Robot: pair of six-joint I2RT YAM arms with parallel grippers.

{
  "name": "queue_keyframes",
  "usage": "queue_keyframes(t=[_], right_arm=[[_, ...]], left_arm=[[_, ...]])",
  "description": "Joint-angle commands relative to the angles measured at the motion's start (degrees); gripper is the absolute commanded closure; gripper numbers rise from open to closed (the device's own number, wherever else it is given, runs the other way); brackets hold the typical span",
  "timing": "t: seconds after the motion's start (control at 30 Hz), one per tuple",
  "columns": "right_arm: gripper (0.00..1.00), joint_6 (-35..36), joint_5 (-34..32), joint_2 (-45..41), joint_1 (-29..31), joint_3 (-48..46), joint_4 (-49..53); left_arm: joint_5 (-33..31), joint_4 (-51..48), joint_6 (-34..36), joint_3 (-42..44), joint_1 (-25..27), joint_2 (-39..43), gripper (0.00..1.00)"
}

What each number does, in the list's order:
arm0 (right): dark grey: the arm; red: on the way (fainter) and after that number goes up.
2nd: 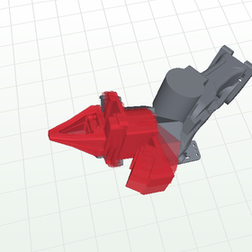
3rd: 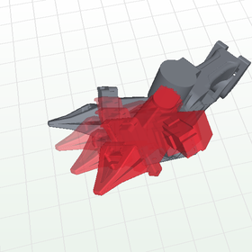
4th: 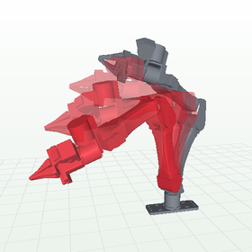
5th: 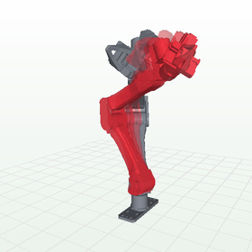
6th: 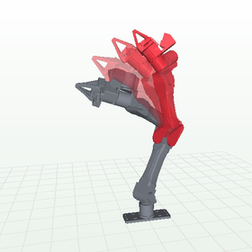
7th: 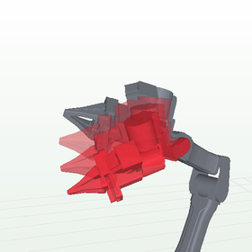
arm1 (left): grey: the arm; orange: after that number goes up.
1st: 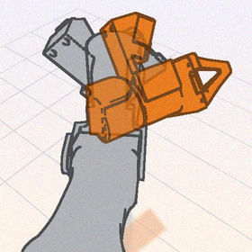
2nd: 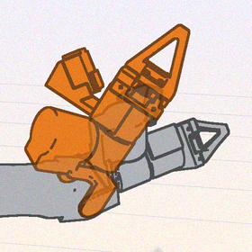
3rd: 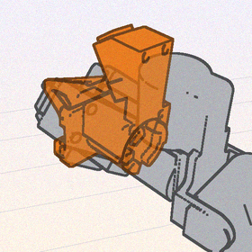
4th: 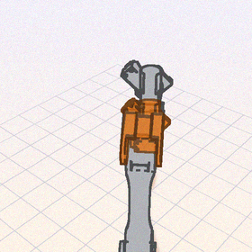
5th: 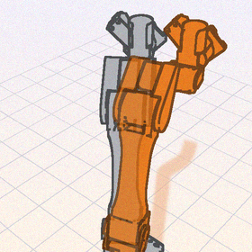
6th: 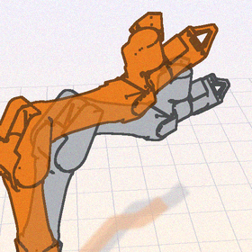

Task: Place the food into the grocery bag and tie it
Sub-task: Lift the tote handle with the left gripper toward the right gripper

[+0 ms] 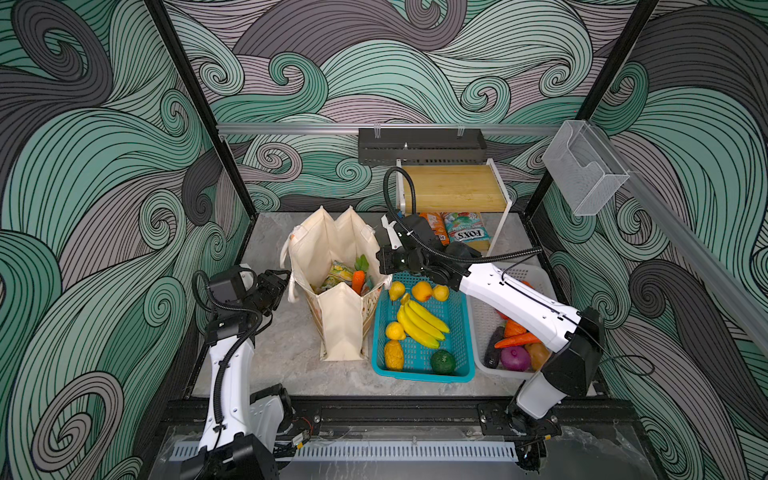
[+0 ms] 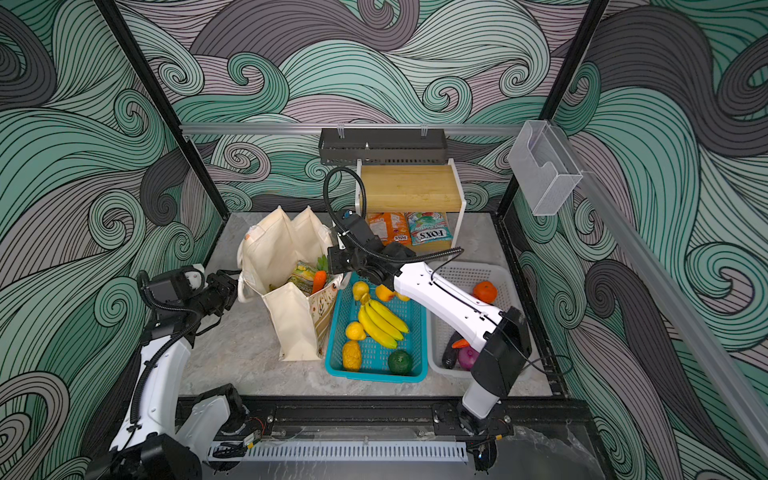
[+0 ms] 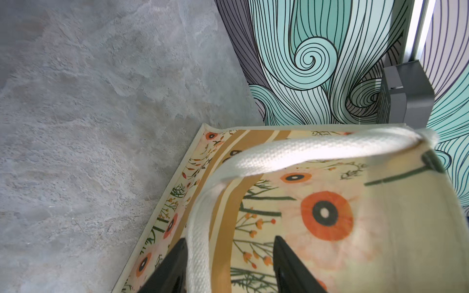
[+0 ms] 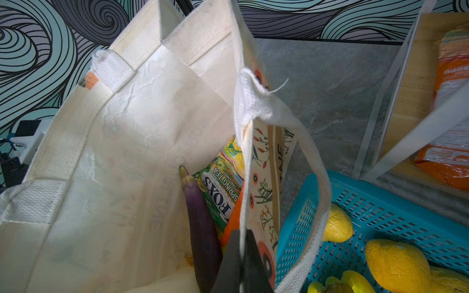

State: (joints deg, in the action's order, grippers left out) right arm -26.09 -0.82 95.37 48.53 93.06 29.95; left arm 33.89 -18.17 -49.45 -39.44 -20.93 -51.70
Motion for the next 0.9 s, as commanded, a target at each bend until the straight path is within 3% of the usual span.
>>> queue_keyframes(t=[0.0, 0.13, 0.37, 0.5, 0.67, 0.87], right_arm=[[1.00, 0.33, 1.05, -0.30, -0.16, -0.60, 0.91], [1.00, 0.19, 1.32, 0.19, -0.23, -0.11, 0.92], [1.00, 0.08, 1.35, 0.87, -0.26, 0.12, 0.96], [1.00, -0.04, 1.32, 0.98, -0.19, -0.15, 0.91], [1.00, -0.16, 1.16, 0.90, -0.19, -0.24, 1.09], [1.00, -0.44, 1.35, 0.79, -0.21, -0.51, 1.24]], left_arm=[[2.52, 5.14, -2.16, 1.54, -0.25, -1.14, 0.43], [2.34, 11.43, -5.24, 4.96, 0.37, -2.78, 0.46], [2.68, 14.39, -5.97, 4.73, 2.25, -6.39, 0.62], [1.01, 14.50, -5.74, 4.60, 2.28, -6.05, 0.65], [2.63, 8.79, -2.93, 0.62, 0.93, -6.39, 0.97], [-1.21, 1.29, 0.23, -4.89, -3.01, 1.59, 1.00]])
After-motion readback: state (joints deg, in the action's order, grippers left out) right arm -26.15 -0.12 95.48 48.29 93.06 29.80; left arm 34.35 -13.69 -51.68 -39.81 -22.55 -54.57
